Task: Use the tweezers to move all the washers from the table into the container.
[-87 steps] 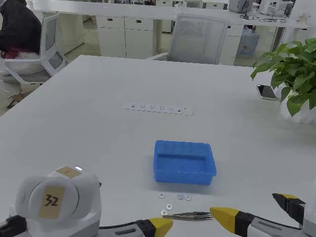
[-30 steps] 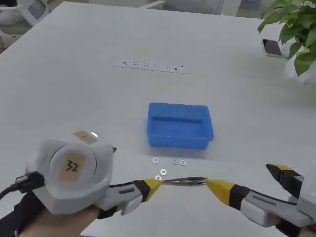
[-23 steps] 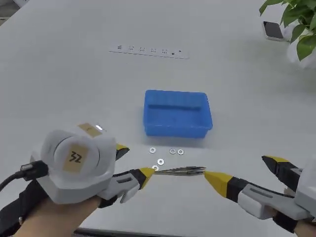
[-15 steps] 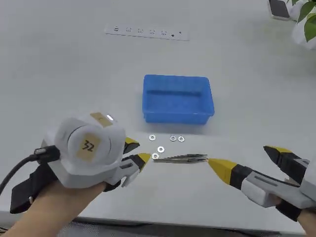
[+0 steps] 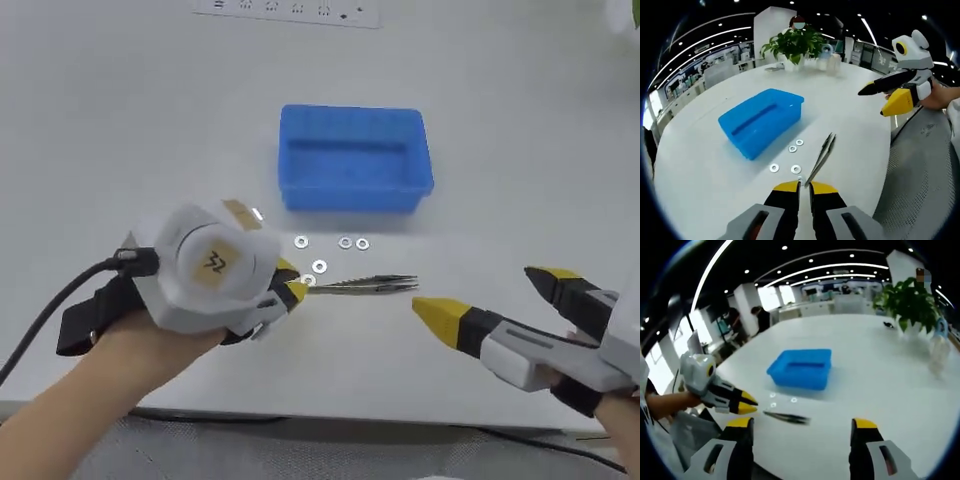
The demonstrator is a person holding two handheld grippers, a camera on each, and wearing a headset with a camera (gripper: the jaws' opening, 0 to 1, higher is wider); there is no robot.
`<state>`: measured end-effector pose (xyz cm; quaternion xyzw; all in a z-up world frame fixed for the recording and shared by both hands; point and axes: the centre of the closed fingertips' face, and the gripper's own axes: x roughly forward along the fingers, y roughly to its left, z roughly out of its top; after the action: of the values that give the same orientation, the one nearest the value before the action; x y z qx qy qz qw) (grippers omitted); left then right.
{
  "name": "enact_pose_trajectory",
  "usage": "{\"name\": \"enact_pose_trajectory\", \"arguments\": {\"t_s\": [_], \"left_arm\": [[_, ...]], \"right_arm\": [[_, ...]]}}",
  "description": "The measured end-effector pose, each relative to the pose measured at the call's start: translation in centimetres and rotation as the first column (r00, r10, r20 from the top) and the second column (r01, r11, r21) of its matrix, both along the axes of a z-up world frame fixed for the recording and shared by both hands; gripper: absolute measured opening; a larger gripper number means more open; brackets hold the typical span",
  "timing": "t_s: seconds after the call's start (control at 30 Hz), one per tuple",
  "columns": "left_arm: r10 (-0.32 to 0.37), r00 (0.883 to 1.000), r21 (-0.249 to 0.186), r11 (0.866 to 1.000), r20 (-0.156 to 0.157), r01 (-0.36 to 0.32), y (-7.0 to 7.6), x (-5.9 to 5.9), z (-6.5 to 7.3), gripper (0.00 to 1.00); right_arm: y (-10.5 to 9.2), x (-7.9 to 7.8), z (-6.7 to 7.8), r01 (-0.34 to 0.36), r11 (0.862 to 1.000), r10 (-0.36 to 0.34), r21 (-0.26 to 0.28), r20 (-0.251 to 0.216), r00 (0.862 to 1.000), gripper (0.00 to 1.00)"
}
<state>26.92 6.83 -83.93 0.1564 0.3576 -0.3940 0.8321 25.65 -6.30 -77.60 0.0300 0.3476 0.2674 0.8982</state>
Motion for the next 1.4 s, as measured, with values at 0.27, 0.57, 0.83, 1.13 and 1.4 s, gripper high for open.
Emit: {"name": "enact_pose_trajectory", "arguments": {"t_s": [0.27,0.57,0.83,1.13,1.4], "left_arm": [[-0.076,0.997,0.033,0.997,-0.001,0.076,-0.6,0.3,-1.6,0.03],[-0.197,0.980,0.082,0.977,0.012,0.195,-1.0,-0.2,-2.3,0.00],[-0.260,0.965,0.115,0.961,0.043,0.253,-1.4,-1.2,-0.7,0.00],[-0.247,0.961,0.060,0.969,0.124,0.241,-1.7,-1.5,5.2,0.00],[-0.244,0.951,-0.002,0.969,0.188,0.249,-2.6,-2.0,9.4,0.00]], "right_arm": [[0.5,0.0,-0.3,-0.019,1.000,0.019,-0.002,-0.013,1.000,0.78],[1.4,-0.3,-0.4,-0.058,0.998,0.058,-0.002,-0.023,0.998,0.78],[2.9,-1.1,-0.5,-0.159,0.986,0.158,-0.053,-0.005,0.987,0.74],[4.7,-1.7,-0.2,-0.250,0.967,0.250,-0.050,0.001,0.968,0.65],[7.8,-1.9,0.1,-0.411,0.912,0.411,-0.007,0.011,0.912,0.42]]}}
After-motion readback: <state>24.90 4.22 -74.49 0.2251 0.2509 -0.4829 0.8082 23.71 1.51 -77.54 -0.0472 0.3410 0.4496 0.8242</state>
